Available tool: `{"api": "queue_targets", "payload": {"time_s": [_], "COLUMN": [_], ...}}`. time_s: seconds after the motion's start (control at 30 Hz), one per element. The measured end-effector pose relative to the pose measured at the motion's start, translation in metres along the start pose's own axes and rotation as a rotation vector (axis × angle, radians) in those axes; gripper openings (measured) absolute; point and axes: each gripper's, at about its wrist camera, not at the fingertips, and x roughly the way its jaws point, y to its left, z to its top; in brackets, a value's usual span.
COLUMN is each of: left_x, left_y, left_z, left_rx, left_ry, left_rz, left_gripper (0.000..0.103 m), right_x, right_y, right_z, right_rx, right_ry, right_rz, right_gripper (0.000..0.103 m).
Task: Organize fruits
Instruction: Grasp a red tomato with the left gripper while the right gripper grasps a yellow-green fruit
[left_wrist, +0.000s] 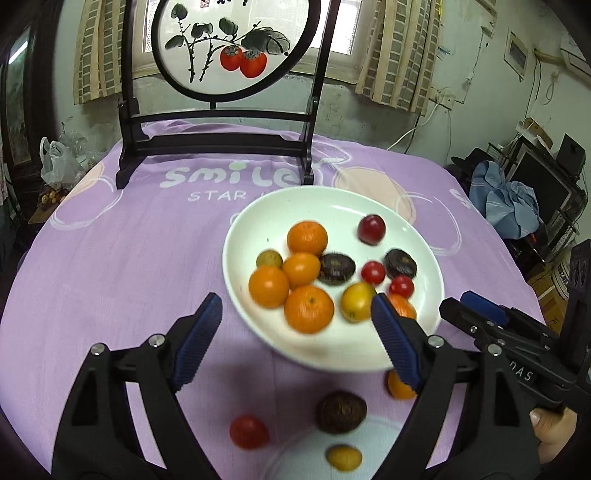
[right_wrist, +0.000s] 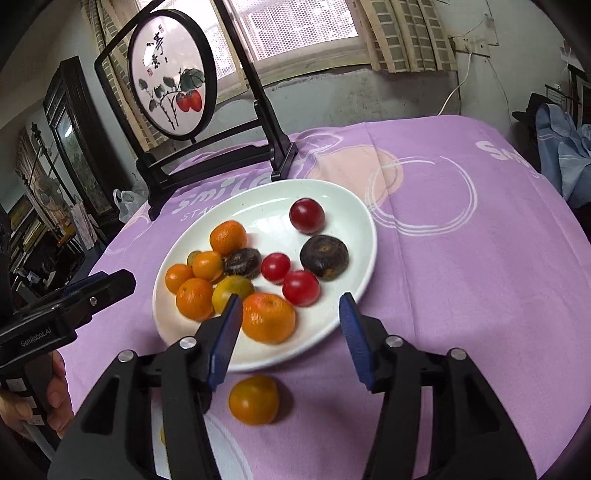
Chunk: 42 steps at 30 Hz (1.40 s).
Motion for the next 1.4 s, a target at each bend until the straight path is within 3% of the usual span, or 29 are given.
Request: {"api": "queue_targets", "payload": {"time_s": [0.17,0.47,0.77,0.9,0.93,1.07,1.4], "left_x": [-0.013,-0.018,-0.003,0.005,0.007,0.01,0.001], "left_y": [0.005,0.021,0.037,0.038,0.038,0.036,0.038], "left_z": [-0.024,-0.065,-0.091,-0.093,-0.094,-0.096,-0.092], "left_rx": [0.003,0.015,0.018,0.034,0.039,0.072,0.045], "left_ry": [0.01,0.049,0.114,0.136,0.14,0.154,0.149], "left_rz": [-0.004,0.008,0.032,0.042,0.042,0.034,0.024], "left_gripper": [0.084,0.086,0.085,0.073,0.061,0.03,0.03], "right_x": [-0.015,-0.022,-0.025,-0.024,-0.024,-0.027,-0.01], "right_y": [0.003,0.019,0.024,0.028,0.03,0.045,0.09], "right_z": [-0.021,-0.055,-0.066,-0.07,-0.071,-0.074,-0.093], "right_rx": [-0.031,-0.117,-0.107,-0.12,-0.131,-0.197,-0.36], "right_ry": [0.011,0.074,0.049,0.062,0.066,0.077,0.153], "right_rz": [-0.009,-0.013,0.025,0.051,0.054,0.091,0.083], "right_gripper": [0.062,0.062,0.062,0.062,0.062,0.062,0.062]}}
